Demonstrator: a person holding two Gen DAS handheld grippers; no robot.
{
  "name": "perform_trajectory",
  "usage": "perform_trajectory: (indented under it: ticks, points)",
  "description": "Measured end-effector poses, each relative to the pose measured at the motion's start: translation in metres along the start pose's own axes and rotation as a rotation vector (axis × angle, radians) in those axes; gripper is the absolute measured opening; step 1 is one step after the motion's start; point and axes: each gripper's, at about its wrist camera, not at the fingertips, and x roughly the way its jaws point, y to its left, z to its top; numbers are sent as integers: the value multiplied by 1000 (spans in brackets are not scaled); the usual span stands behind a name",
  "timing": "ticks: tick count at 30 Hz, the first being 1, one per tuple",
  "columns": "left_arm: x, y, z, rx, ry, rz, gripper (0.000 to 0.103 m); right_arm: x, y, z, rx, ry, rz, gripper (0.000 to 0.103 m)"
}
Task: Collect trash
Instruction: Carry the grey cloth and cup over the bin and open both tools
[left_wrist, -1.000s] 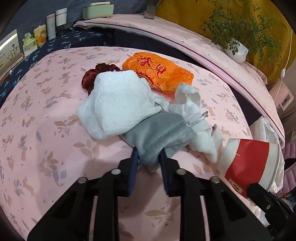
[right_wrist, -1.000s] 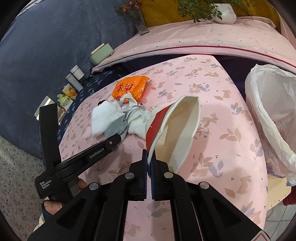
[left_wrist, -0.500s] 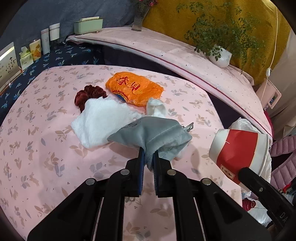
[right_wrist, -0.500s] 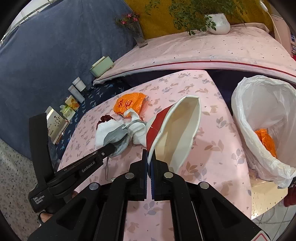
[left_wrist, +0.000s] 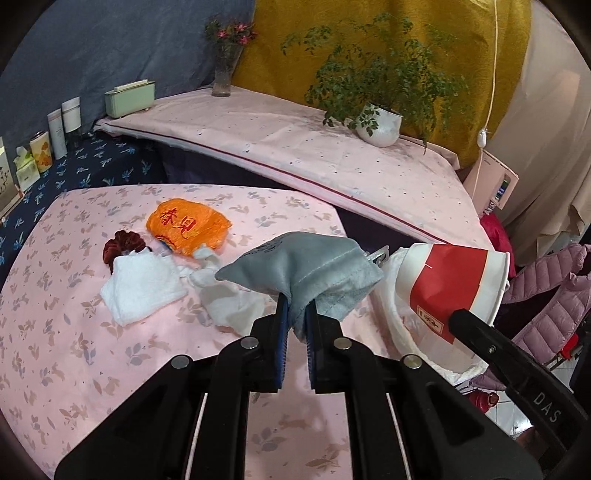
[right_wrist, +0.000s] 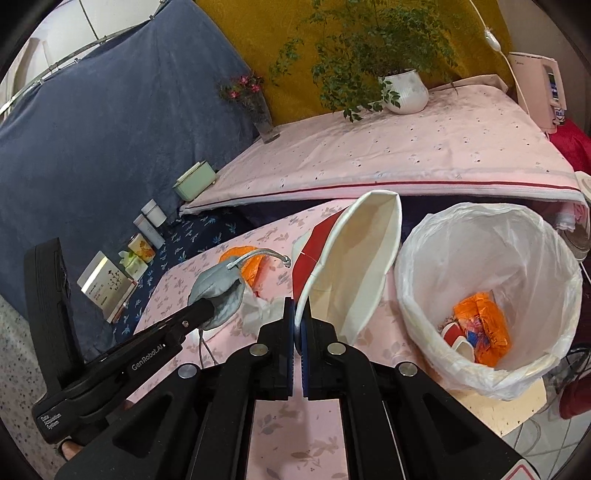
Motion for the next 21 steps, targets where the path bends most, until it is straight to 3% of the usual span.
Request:
perform_trajectory:
  ticks: [13, 21]
  points:
    - [10, -105, 9, 149, 8, -94, 8, -39, -66, 28, 22, -66, -115, 3]
    - [26, -144, 8, 210, 35, -135, 9, -47, -101, 32, 47, -67, -174, 3]
